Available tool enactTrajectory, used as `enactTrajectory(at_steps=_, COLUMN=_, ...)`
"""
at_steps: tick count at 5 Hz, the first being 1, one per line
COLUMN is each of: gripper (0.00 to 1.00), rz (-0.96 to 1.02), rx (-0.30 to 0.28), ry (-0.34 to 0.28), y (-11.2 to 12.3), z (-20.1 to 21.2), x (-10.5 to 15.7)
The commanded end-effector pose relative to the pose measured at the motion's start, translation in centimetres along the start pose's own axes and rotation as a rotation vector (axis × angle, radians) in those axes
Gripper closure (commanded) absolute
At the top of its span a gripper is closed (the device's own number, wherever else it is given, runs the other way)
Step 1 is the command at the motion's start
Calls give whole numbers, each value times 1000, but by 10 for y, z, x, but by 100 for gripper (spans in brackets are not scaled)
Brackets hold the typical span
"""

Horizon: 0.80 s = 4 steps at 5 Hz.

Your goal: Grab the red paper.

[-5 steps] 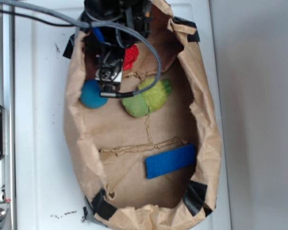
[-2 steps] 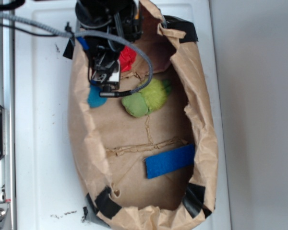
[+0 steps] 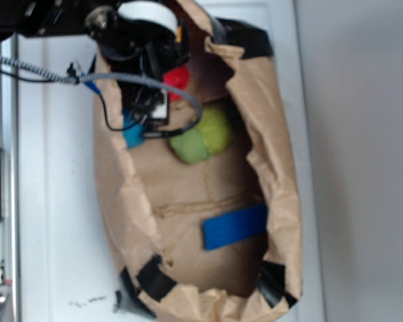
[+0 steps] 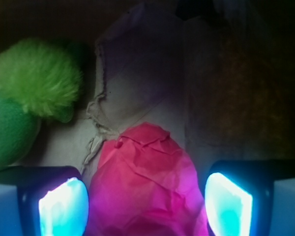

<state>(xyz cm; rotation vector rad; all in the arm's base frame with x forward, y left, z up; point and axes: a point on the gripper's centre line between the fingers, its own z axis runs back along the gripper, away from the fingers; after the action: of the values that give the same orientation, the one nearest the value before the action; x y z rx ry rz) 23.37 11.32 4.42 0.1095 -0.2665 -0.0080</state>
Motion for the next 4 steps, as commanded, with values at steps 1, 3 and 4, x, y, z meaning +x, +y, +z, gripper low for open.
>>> enactTrajectory(at_steps=1, gripper=0, rz=9, rx=28, ry=-35, y=0, z=-1, x=2)
enactTrajectory(at_steps=3, gripper=0, rz=5, rx=47, ry=-38, y=-7, z=-10, x=4)
enactTrajectory(at_steps=4, gripper=0, rz=-1, rx=99, ry=-47, y=-11, z=-32, x=4)
